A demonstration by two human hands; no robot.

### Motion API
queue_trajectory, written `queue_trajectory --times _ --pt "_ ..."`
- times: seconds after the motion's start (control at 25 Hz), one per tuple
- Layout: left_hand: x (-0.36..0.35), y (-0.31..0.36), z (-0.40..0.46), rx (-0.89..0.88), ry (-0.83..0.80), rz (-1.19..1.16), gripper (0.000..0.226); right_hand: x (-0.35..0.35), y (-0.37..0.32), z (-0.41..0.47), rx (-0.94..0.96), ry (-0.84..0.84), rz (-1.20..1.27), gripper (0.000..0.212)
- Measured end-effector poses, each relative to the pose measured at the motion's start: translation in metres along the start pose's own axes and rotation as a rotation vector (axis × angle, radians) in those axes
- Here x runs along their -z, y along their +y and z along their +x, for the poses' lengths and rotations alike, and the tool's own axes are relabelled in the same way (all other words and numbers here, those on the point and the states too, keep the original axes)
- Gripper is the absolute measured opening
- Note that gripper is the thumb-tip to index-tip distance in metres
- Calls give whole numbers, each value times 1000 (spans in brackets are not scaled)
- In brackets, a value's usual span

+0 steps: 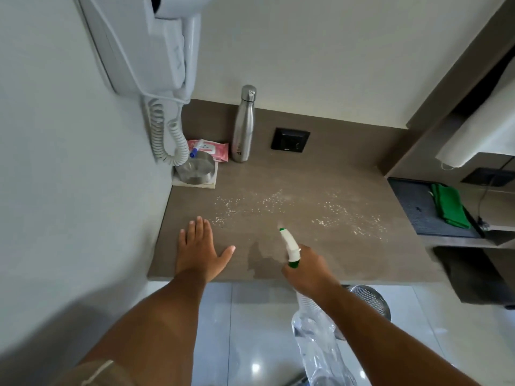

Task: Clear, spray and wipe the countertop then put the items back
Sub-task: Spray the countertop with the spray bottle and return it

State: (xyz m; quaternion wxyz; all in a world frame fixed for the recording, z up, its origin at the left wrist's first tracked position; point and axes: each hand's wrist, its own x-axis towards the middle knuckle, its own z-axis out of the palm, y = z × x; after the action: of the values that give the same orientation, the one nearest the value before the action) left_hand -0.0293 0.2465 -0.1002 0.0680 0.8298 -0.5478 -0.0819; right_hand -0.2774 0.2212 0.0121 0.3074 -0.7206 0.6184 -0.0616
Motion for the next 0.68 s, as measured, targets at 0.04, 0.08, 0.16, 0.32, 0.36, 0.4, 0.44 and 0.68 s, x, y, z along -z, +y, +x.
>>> queue_trajectory --times 0.04,0.08,0.16,0.32,0.36,0.4,0.44,0.68 --pt "1 0 0 -1 4 0 108 8 4 1 -21 56 -3 12" --pt "1 1 0 -3 6 1 108 17 8 2 -42 104 -8 14" --pt "1 1 -1 -7 18 6 108 35 20 2 -86 153 -18 14" --pt "2 3 0 -5 10 19 107 64 42 3 -163 190 -25 7" --pt "1 3 0 -4 3 28 107 70 47 2 -157 192 -15 7" --pt "1 3 0 -2 -9 36 106 75 50 2 -139 187 -9 7" --pt "1 3 -1 0 -24 40 105 80 54 2 -117 171 -4 7" --pt "6 17 2 92 -65 64 103 143 99 16 -109 131 24 17"
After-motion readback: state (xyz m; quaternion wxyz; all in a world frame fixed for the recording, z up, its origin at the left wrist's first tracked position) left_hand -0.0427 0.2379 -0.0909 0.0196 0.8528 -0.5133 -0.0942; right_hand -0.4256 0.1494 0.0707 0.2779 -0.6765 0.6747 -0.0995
